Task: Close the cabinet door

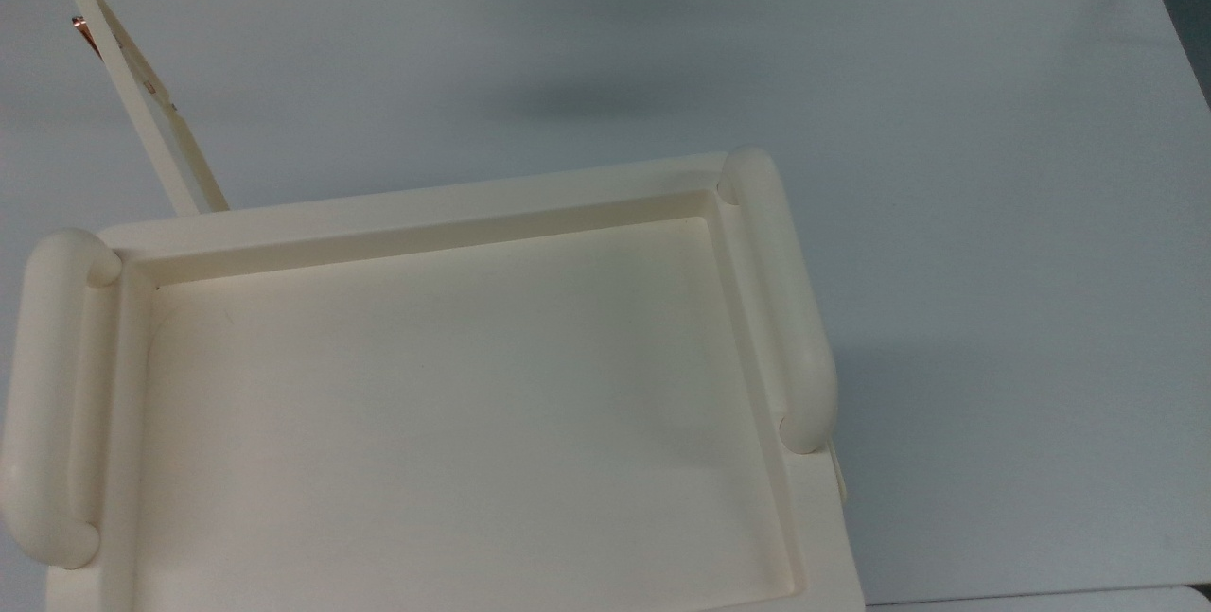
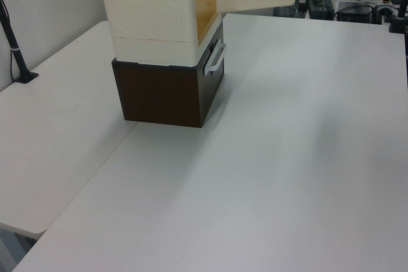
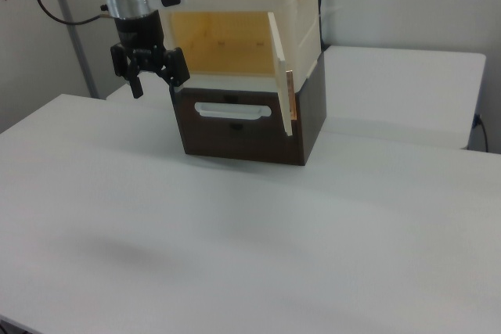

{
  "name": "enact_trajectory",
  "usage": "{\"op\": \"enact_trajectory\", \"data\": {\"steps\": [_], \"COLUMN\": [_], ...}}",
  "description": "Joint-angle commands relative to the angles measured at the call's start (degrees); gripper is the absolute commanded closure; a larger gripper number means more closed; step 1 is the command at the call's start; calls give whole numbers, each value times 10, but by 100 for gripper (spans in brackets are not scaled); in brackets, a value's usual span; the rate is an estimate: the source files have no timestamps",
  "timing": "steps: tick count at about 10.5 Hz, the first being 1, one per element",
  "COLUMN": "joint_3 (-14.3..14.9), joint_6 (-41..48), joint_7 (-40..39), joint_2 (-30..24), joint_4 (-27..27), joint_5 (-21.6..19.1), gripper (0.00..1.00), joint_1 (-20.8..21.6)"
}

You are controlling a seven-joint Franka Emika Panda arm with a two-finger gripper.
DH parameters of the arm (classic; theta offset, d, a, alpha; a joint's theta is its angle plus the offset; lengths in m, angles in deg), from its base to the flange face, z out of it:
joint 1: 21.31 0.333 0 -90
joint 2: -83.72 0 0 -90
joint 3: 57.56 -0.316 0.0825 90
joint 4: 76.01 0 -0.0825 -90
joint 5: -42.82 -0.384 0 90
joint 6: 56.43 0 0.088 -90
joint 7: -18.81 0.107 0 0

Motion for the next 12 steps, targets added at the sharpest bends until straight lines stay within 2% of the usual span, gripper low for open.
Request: {"op": "enact_trajectory", "data": {"steps": [1,10,12], "joint_3": [-3,-3,-3], "joint_6": [9,10,10], "joint_7": [10,10,9], "joint_2": [-12,-13,-13], "joint_4": [9,8,-8], "joint_5": [17,17,16], "gripper": [0,0,0], "joint_1": [4,5,4]}}
